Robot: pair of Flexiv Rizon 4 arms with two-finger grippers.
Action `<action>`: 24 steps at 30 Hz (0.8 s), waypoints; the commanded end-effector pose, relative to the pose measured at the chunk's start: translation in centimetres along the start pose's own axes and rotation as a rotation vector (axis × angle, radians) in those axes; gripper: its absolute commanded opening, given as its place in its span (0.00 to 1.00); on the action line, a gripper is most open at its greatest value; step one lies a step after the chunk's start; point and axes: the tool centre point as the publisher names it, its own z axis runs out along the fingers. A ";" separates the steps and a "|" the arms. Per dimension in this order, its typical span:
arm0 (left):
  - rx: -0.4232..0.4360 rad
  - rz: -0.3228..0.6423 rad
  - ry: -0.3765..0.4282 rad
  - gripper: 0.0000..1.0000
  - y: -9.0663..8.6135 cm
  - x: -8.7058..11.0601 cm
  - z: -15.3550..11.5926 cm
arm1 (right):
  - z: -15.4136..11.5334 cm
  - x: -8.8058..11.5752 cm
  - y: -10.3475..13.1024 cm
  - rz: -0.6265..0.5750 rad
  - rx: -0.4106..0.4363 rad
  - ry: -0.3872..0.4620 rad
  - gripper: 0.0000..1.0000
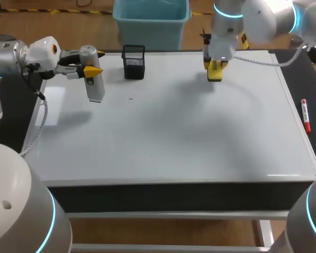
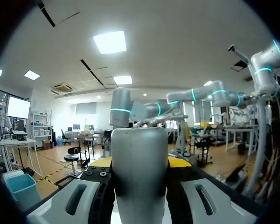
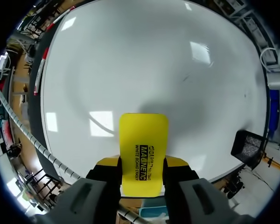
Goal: Pick up the inspection probe, press it on each red-marked spot on the whiteboard one by one, put down the probe, pick up the eraser, and wipe off all the red marks.
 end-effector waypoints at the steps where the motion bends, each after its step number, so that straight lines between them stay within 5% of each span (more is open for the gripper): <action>1: 0.002 0.000 0.002 0.00 -0.1 -0.1 0.0 | 0.8 -0.4 -1.4 -0.010 -0.041 0.006 0.00; 24: 0.002 0.000 0.002 0.00 -0.1 -0.1 0.0 | 3.7 -1.8 -3.3 -0.034 -0.101 0.021 0.00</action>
